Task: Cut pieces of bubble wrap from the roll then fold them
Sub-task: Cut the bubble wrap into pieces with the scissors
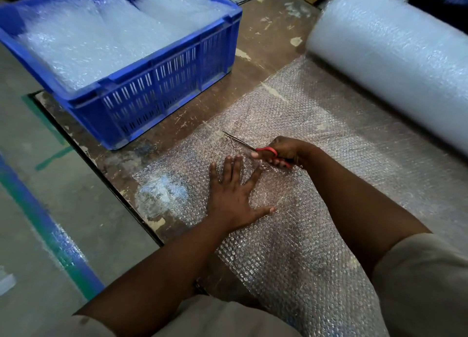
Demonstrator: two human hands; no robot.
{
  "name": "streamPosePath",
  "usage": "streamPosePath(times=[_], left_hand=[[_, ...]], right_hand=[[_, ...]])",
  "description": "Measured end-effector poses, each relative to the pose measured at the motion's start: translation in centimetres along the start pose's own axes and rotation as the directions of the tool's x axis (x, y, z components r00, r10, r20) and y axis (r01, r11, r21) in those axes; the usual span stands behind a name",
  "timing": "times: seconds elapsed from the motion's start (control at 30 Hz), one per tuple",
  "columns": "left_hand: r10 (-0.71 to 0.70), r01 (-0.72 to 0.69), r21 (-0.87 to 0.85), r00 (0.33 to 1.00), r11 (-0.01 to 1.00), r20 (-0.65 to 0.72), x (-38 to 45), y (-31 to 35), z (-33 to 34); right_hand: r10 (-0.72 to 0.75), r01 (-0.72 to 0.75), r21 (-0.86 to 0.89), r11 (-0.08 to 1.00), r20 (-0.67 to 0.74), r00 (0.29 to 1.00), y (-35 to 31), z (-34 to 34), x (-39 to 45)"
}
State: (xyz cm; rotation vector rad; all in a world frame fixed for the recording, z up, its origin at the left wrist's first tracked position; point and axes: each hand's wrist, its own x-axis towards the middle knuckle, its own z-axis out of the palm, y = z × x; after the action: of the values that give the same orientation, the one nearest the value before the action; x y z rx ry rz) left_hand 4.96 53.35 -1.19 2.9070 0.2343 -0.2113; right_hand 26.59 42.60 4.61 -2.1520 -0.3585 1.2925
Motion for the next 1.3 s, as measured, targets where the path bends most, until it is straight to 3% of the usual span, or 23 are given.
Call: streamPosePath(times=[1.3], left_hand=[[0.002, -0.002, 0.006, 1.0, 1.0, 0.002, 0.1, 0.0, 0.0]], right_hand=[[-0.015, 0.015, 0.021, 1.0, -0.012, 1.0, -1.1, 0.7, 1.2]])
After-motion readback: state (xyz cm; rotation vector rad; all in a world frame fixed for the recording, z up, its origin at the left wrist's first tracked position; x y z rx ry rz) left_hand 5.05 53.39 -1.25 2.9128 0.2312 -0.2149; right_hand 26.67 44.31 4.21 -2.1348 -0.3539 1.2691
